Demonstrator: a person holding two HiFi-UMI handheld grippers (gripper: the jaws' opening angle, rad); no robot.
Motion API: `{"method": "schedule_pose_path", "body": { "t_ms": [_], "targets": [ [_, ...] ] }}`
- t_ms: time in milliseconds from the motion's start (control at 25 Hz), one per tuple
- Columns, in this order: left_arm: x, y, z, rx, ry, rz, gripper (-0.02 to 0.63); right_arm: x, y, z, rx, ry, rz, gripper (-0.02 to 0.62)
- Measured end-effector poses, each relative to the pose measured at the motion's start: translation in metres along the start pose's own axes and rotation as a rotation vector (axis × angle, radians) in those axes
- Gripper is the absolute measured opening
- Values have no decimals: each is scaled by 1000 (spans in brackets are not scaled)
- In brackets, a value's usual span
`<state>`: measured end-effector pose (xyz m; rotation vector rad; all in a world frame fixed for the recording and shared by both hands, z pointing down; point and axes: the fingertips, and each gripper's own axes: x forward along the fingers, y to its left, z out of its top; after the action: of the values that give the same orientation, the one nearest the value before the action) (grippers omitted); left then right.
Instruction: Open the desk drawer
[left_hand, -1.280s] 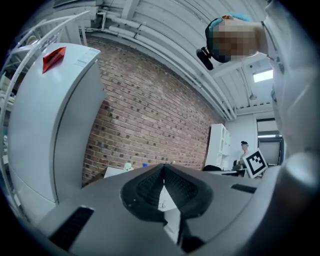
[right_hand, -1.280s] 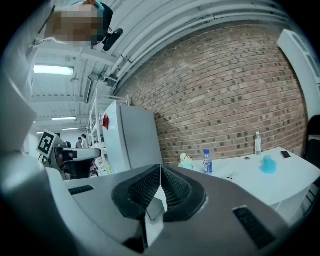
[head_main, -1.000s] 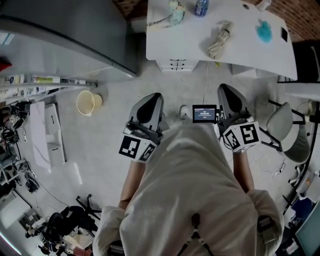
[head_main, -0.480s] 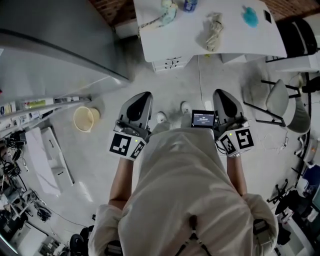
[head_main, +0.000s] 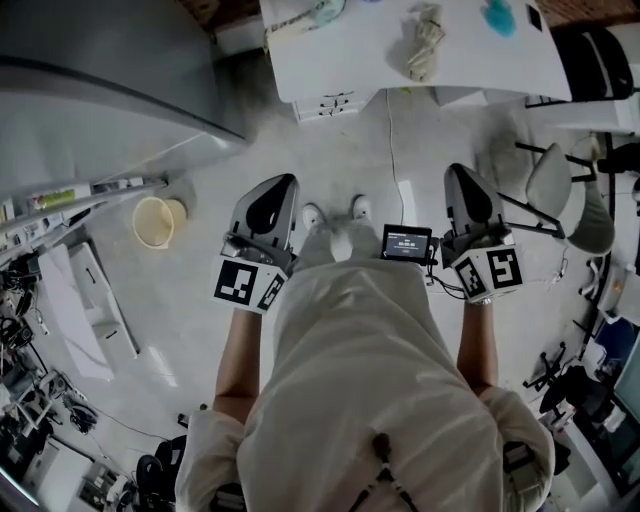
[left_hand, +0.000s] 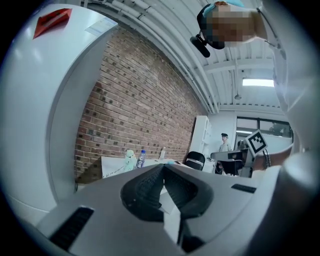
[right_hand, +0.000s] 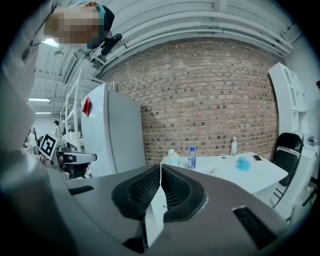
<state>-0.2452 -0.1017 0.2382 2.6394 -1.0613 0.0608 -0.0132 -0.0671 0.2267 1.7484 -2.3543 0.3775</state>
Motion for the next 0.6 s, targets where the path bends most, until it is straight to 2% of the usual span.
{"method": "schedule_pose_path", "body": {
  "t_ms": [120, 280, 440, 600],
  "targets": [
    [9, -10, -6, 20, 10, 41, 7, 8, -19, 3, -56, 8, 44, 26],
    [25, -26, -14, 57, 34, 87, 8, 15, -30, 13, -141, -1, 161, 28],
    [52, -43, -9, 98, 47, 82, 7, 24, -54, 36, -142, -55, 249, 26],
    [86, -48, -7, 198, 53, 80, 7, 46, -80, 46, -207, -55, 304, 27]
  ]
}}
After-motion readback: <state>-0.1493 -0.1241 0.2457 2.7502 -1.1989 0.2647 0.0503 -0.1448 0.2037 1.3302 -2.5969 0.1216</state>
